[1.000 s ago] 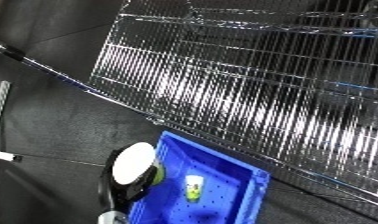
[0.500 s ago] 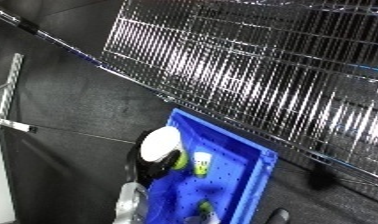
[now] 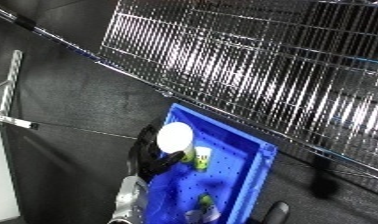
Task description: Pick up the object and place it into the box
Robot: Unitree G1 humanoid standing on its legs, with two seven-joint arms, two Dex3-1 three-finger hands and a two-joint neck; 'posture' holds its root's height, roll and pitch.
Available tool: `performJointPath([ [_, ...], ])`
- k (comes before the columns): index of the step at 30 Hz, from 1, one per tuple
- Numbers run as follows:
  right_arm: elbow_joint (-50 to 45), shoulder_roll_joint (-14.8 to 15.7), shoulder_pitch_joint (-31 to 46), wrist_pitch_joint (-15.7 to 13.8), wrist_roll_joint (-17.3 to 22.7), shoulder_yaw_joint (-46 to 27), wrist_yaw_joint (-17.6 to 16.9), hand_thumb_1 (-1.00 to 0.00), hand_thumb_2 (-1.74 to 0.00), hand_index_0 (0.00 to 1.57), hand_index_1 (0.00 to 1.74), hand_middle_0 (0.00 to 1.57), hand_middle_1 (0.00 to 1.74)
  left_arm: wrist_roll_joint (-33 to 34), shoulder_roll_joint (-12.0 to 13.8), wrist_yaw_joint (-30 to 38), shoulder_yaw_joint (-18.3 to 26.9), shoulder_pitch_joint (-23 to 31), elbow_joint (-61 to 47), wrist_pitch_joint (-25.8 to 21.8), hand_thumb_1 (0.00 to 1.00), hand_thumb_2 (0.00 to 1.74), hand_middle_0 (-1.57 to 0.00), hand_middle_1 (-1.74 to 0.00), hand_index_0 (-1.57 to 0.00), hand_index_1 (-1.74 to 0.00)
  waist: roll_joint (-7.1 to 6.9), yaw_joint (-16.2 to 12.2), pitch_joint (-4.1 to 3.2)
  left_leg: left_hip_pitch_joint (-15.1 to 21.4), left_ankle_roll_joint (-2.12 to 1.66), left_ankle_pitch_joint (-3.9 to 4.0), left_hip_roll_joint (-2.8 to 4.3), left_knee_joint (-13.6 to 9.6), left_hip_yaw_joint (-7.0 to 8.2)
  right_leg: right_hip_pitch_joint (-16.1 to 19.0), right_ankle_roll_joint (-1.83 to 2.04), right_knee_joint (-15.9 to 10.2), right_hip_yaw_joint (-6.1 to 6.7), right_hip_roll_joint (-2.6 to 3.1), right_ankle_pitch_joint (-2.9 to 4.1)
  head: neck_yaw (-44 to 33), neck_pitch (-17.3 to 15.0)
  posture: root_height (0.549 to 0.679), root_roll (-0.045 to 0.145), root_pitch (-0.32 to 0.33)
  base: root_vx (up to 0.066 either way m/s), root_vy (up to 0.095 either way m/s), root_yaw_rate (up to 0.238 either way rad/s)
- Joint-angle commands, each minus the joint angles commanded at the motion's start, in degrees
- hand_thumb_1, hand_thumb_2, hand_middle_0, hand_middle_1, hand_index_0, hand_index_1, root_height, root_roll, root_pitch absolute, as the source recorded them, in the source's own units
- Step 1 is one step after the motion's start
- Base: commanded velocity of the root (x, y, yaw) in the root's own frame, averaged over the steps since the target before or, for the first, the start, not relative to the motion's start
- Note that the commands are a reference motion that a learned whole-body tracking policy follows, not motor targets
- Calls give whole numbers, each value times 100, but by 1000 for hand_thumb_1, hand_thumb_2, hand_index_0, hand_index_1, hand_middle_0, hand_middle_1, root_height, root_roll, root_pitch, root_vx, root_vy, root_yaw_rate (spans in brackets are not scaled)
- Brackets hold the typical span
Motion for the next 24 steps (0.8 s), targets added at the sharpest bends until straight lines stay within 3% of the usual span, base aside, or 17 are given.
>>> performJointPath([
  [10, -27, 68, -43, -24, 7, 27, -66, 0, 0, 0, 0, 0, 0, 22, -49, -88, -81, 66, -41, 224, 0, 0, 0, 0, 0, 0, 72, -77, 0, -21, 21, -67, -11, 70, 41, -35, 27, -4, 29, -3, 43, 428, 8, 653, 27, 50, -3, -12, -30],
  [17, -116, 25, -118, 4, -55, 27, -200, 0, 0, 0, 0, 0, 0, -76, -182, -433, -237, 201, -118, 625, 0, 0, 0, 0, 0, 0, 236, -182, 0, -60, 49, -127, -41, 224, 127, -120, 29, 75, 72, -26, 39, 1193, 51, 651, 28, 50, -32, 11, -101],
  [24, -206, -34, -355, 76, -179, 48, -437, 0, 0, 0, 0, 0, 0, -302, -468, -1091, -581, 297, -386, 1204, 0, 0, 0, 0, 0, 0, 429, -284, 0, -141, 33, -108, -47, 317, 223, -250, 38, 110, 134, -25, 97, 2137, -284, 651, 29, 56, -50, 26, -159],
])
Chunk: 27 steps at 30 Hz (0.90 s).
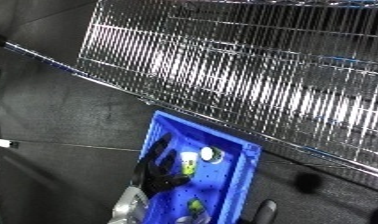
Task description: Pick up the object and place it into the box
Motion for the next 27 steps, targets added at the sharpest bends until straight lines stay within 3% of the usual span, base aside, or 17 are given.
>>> performJointPath([
  [5, 0, -76, -230, 103, -57, -17, -127, 0, 0, 0, 0, 0, 0, 245, -139, -79, -321, -65, -293, 217, 0, 0, 0, 0, 0, 0, 117, -65, 0, -57, -1, 2, 9, 73, 42, -108, 16, 61, 52, 12, 59, 761, -116, 650, 29, 58, -33, 10, -109],
  [11, -41, -204, -429, 145, -85, -28, -187, 0, 0, 0, 0, 0, 0, 694, -211, 101, -705, -149, -505, 366, 0, 0, 0, 0, 0, 0, 224, -165, 0, -120, 4, -16, 40, 183, 125, -216, 43, 83, 119, 20, 160, 1737, -2, 649, 29, 58, -22, -1, -90],
  [16, -132, -303, -480, 117, -124, -51, -216, 0, 0, 0, 0, 0, 0, 833, -259, 198, -929, -66, -717, 411, 0, 0, 0, 0, 0, 0, 330, -221, 0, -149, 10, 13, 70, 182, 166, -312, 62, 111, 168, 39, 229, 2794, 269, 649, 28, 62, -19, -1, -76],
  [24, -519, -571, -451, 41, -393, -69, -131, 0, 0, 0, 0, 0, 0, 1047, -363, 424, -1202, 176, -1128, 364, 0, 0, 0, 0, 0, 0, 545, -340, 0, -153, 11, 81, 71, 110, 184, -456, 75, 240, 202, 8, 252, 3633, 1051, 647, 30, 67, -8, 44, -116],
  [27, -899, -707, -423, -216, -586, -18, -159, 0, 0, 0, 0, 0, 0, 1132, -355, 575, -1296, 287, -1343, 393, 0, 0, 0, 0, 0, 0, 581, -393, 0, -164, 1, 92, 80, 99, 202, -505, 76, 272, 218, 5, 257, 3886, 1214, 646, 32, 70, -22, 27, -155],
])
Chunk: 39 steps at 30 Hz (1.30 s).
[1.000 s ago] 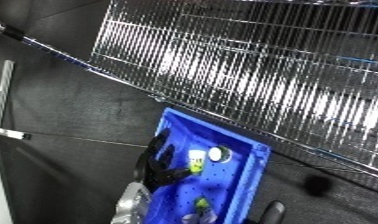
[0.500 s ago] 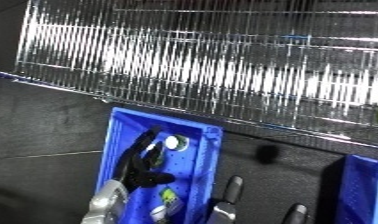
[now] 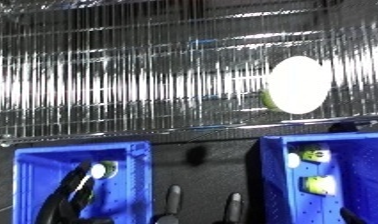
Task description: Pick up the object and place it into the box
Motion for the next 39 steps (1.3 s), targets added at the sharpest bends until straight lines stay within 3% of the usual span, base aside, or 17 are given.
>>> performJointPath([
  [4, -1115, -218, 75, -641, -583, 171, -656, 0, 0, 0, 0, 0, 0, -9, -7, 254, -57, 207, -309, 16, 0, 0, 0, 0, 0, 0, -6, -113, 0, -14, -19, -24, 35, 30, 54, -54, 0, 21, 48, 13, 4, 151, 141, 646, 34, 74, -26, 19, -170],
  [7, -2137, -391, 226, -894, -987, 237, -1206, 0, 0, 0, 0, 0, 0, 55, -50, 409, -72, 370, -479, -41, 0, 0, 0, 0, 0, 0, -28, -233, 0, -22, -26, -45, 81, 52, 118, -98, -2, 24, 98, 33, 8, 139, 198, 646, 35, 78, -30, 35, -190],
  [17, -4706, -613, 793, -2196, -1970, -407, -2406, 0, 0, 0, 0, 0, 0, 63, -178, 467, 114, 721, -463, -332, 0, 0, 0, 0, 0, 0, -54, -603, 0, -39, -34, -89, 194, 47, 340, -213, 26, -23, 260, 98, 10, -216, 305, 646, 41, 96, -24, 44, -169],
  [22, -5566, -669, 782, -2530, -2376, -761, -2893, 0, 0, 0, 0, 0, 0, 37, -241, 374, 234, 722, -252, -396, 0, 0, 0, 0, 0, 0, -37, -689, 0, -56, -43, -117, 214, 60, 433, -242, 39, -43, 313, 115, 0, -262, 298, 646, 44, 103, -13, 35, -79],
  [26, -6028, -755, 681, -2416, -2478, -905, -2886, 0, 0, 0, 0, 0, 0, 49, -256, 314, 290, 695, -151, -389, 0, 0, 0, 0, 0, 0, -37, -700, 0, -77, -54, -144, 220, 99, 471, -245, 41, -46, 320, 113, -7, -246, 264, 646, 46, 104, -1, 11, -14],
  [33, -6140, -1033, -13, -1524, -1963, -691, -2247, 0, 0, 0, 0, 0, 0, 154, -166, 279, 231, 528, -74, -257, 0, 0, 0, 0, 0, 0, -46, -555, 0, -117, -79, -158, 233, 178, 463, -223, 20, -33, 251, 66, -10, 53, 72, 646, 45, 100, 12, -26, 47],
  [39, -5611, -1068, -677, -1017, -1600, -471, -2069, 0, 0, 0, 0, 0, 0, 238, -129, 293, 96, 471, -94, -168, 0, 0, 0, 0, 0, 0, -4, -369, 0, -92, -77, -153, 201, 191, 403, -165, -23, -4, 170, 12, -34, 366, -80, 646, 46, 91, 31, -28, 74],
])
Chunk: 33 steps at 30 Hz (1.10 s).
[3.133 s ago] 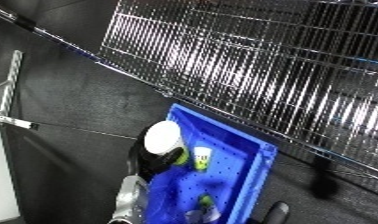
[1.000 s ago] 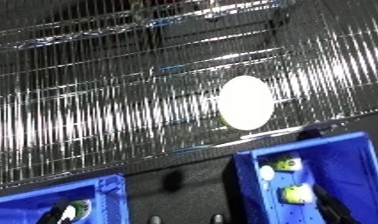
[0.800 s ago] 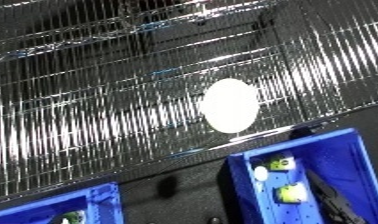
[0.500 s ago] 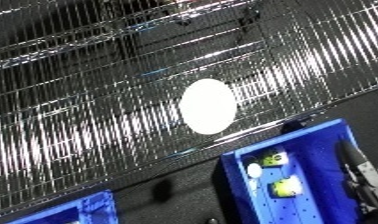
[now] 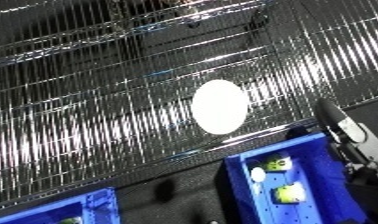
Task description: Pick up the object and place it into the box
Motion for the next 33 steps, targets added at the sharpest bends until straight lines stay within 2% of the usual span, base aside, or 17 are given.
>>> performJointPath([
  [10, 955, 4, -977, 433, 83, 380, 46, 0, 0, 0, 0, 0, 0, 78, 19, 45, -158, -46, -202, 193, 0, 0, 0, 0, 0, 0, 114, 167, 0, -46, 15, -6, -90, 43, -55, -29, -65, 63, -49, -87, -23, 419, -69, 646, 56, 87, 27, 1, 60],
  [22, 1990, -124, -1715, 909, 367, 656, 5, 0, 0, 0, 0, 0, 0, 68, 25, 125, -333, -130, -353, 370, 0, 0, 0, 0, 0, 0, 212, 308, 0, -150, 51, -51, -159, 175, -82, -134, -133, 206, -67, -139, -54, 764, -154, 643, 62, 86, 26, 9, 31],
  [33, 3026, -130, -2327, 998, 453, 1049, 177, 0, 0, 0, 0, 0, 0, -85, 52, 139, -401, -80, -424, 373, 0, 0, 0, 0, 0, 0, 345, 457, 0, -292, 71, -80, -233, 273, -98, -294, -180, 336, -76, -191, -76, 1177, -100, 641, 67, 94, 23, 17, 40],
])
